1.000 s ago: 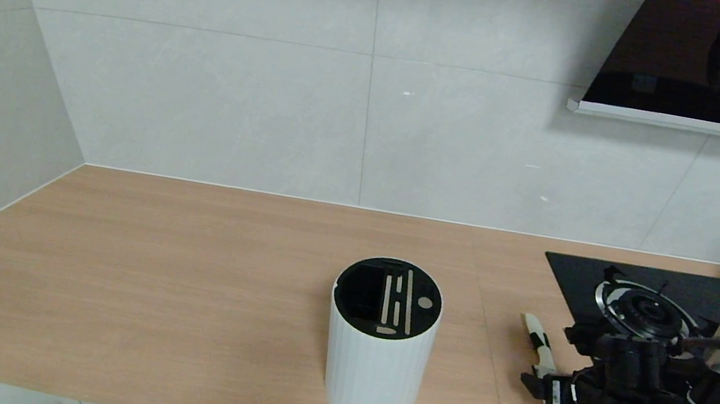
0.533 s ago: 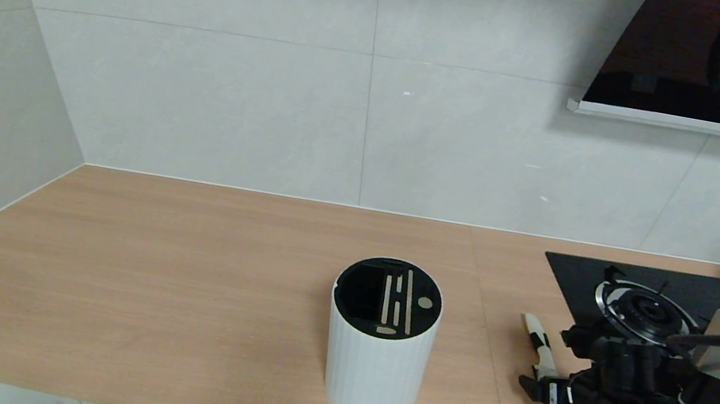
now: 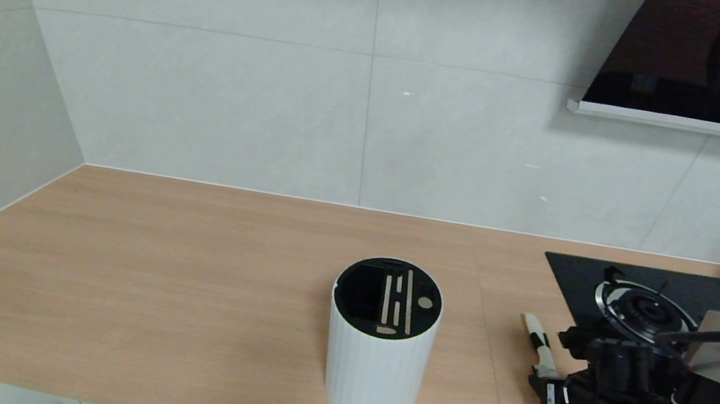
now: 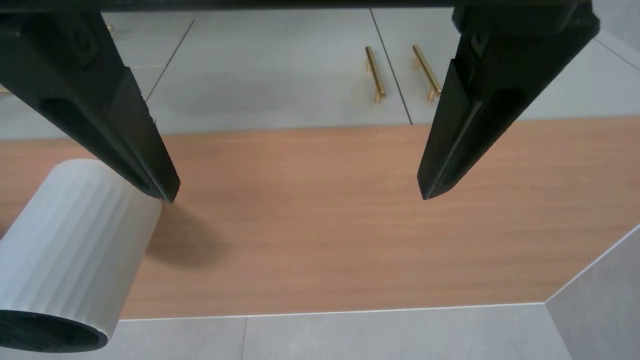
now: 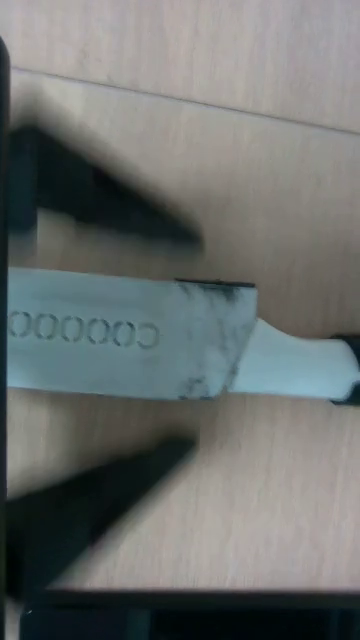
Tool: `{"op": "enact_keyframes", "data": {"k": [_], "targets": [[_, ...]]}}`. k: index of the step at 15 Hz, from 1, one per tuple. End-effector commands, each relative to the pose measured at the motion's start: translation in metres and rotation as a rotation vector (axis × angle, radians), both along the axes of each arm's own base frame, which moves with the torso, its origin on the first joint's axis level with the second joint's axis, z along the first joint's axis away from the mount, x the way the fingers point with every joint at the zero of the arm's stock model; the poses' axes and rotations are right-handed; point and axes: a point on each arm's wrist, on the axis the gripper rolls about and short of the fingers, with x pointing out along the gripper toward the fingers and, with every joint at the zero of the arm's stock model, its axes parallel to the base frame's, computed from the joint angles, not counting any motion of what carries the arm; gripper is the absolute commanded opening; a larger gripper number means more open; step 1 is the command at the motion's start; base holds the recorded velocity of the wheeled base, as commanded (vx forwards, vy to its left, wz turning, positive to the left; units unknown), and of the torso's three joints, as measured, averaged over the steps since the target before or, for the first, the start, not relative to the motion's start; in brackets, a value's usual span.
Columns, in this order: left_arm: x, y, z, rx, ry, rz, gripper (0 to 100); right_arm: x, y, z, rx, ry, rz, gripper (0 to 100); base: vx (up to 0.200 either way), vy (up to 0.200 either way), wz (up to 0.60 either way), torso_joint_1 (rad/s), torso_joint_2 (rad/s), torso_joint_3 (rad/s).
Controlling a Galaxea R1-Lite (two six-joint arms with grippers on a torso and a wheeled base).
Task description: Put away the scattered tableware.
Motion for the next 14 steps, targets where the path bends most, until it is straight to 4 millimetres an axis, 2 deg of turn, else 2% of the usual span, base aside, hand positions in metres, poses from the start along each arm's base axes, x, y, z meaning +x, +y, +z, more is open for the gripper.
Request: {"op": "enact_keyframes", "data": {"k": [1, 7, 8, 14], "targets": [[0.0, 0.0, 0.0, 0.0, 0.0, 0.0, 100, 0.0, 0.0, -0.005, -0.006, 0.015, -0.001, 0, 0.0, 0.0, 0.0, 0.0, 0.0, 0.0], [0.0, 0.0, 0.0, 0.0, 0.0, 0.0, 100, 0.002, 0.0, -0.001, 0.0, -0.015, -0.004, 0, 0.0, 0.0, 0.0, 0.0, 0.0, 0.0], [0.0, 0.0, 0.0, 0.0, 0.0, 0.0, 100, 0.002, 0.001, 0.006, 0.002, -0.037, -0.005, 0, 0.0, 0.0, 0.0, 0.0, 0.0, 0.0], [0.0, 0.0, 0.0, 0.0, 0.0, 0.0, 100, -0.015, 0.009, 0.075, 0.038, -0.203, 0.019, 0, 0.0, 0.0, 0.0, 0.0, 0.0, 0.0]]}}
